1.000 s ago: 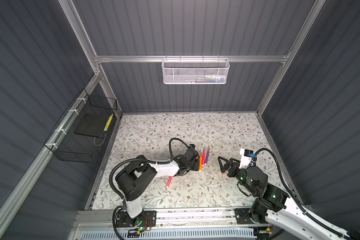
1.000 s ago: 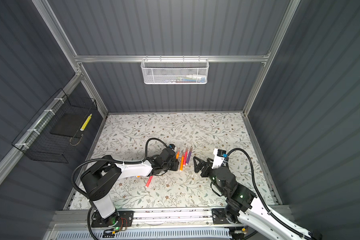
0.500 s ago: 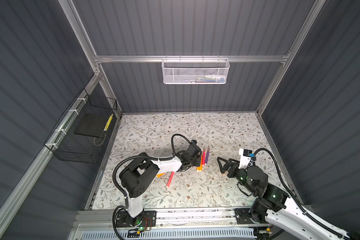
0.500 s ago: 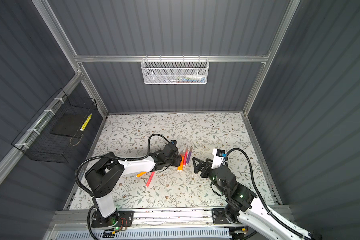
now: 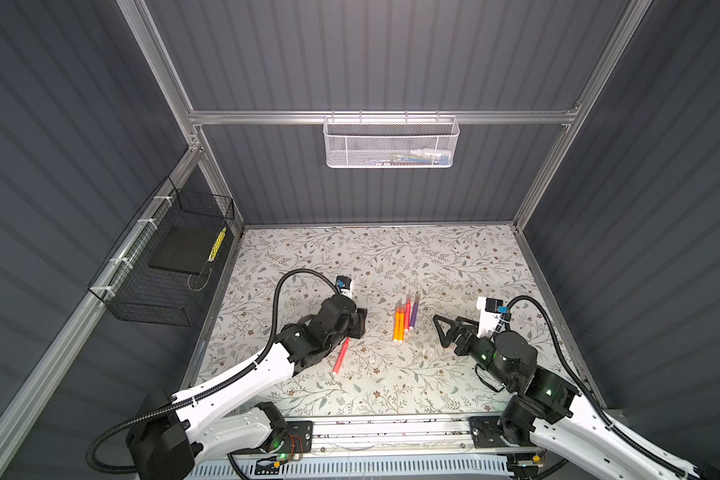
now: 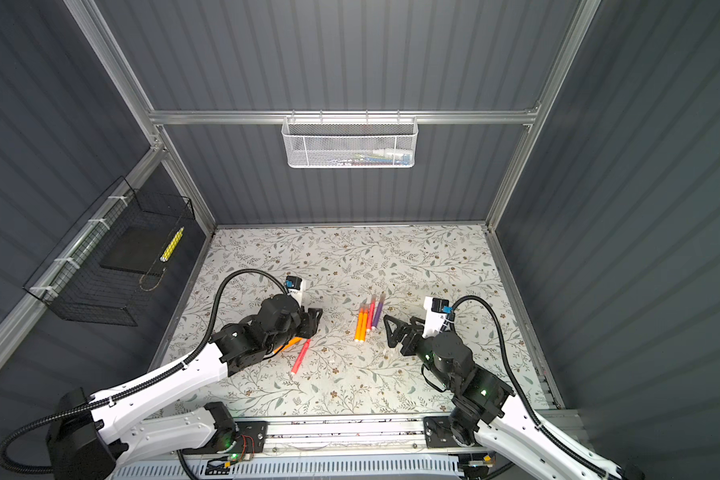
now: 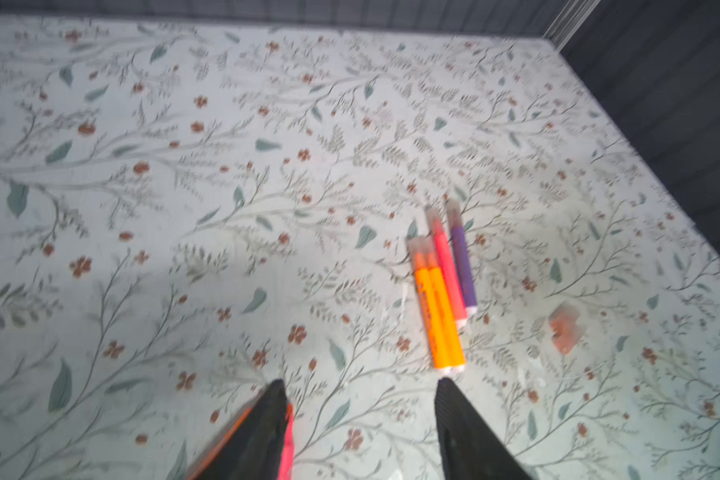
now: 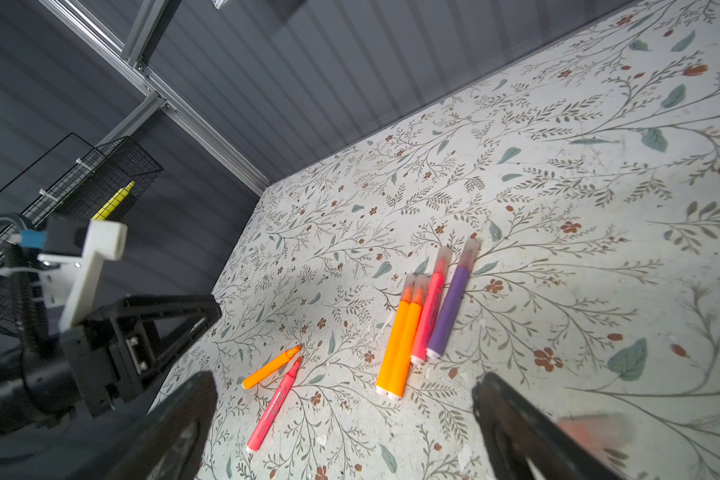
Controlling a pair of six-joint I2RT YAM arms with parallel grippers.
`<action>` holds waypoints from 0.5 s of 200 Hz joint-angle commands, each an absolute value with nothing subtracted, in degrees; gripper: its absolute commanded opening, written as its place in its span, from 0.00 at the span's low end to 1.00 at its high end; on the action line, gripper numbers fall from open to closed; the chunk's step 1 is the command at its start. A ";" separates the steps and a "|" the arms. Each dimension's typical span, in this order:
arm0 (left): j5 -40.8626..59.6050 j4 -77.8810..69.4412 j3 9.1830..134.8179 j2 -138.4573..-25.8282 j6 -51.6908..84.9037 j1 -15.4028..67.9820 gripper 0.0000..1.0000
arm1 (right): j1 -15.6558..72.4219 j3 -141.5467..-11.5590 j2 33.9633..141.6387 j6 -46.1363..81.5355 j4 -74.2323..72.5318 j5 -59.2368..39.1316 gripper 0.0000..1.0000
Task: Insert the pens into the pen caps
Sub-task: 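Move the open left gripper over the loose pink marker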
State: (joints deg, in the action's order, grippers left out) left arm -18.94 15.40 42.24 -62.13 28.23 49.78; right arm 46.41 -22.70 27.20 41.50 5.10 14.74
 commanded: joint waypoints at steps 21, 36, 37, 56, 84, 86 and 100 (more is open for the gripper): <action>-17.70 20.63 33.83 -61.59 34.83 49.39 0.57 | 46.16 -22.76 28.65 41.02 3.60 12.94 0.99; -16.64 19.20 32.05 -62.40 35.89 49.37 0.57 | 46.17 -22.51 29.15 41.40 3.11 12.23 0.98; -16.58 19.14 31.98 -62.45 35.92 49.38 0.57 | 46.20 -22.51 29.16 41.40 3.05 12.18 0.98; -15.07 18.21 31.27 -64.29 36.36 49.37 0.57 | 46.19 -21.71 29.72 41.58 1.83 11.81 0.98; -14.53 17.80 31.29 -68.24 37.03 49.52 0.56 | 46.17 -21.66 30.88 41.66 1.15 11.87 0.98; -14.55 17.79 31.29 -68.54 37.10 49.49 0.56 | 46.17 -21.70 30.92 41.62 1.10 11.80 0.98; -14.56 17.67 31.29 -70.96 37.72 49.79 0.55 | 46.14 -22.07 31.37 41.23 1.16 11.38 0.98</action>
State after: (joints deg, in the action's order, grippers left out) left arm -15.51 18.02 32.01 -67.99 35.68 49.78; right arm 46.39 -22.24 30.96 41.56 2.59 12.10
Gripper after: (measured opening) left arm 0.559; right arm 0.981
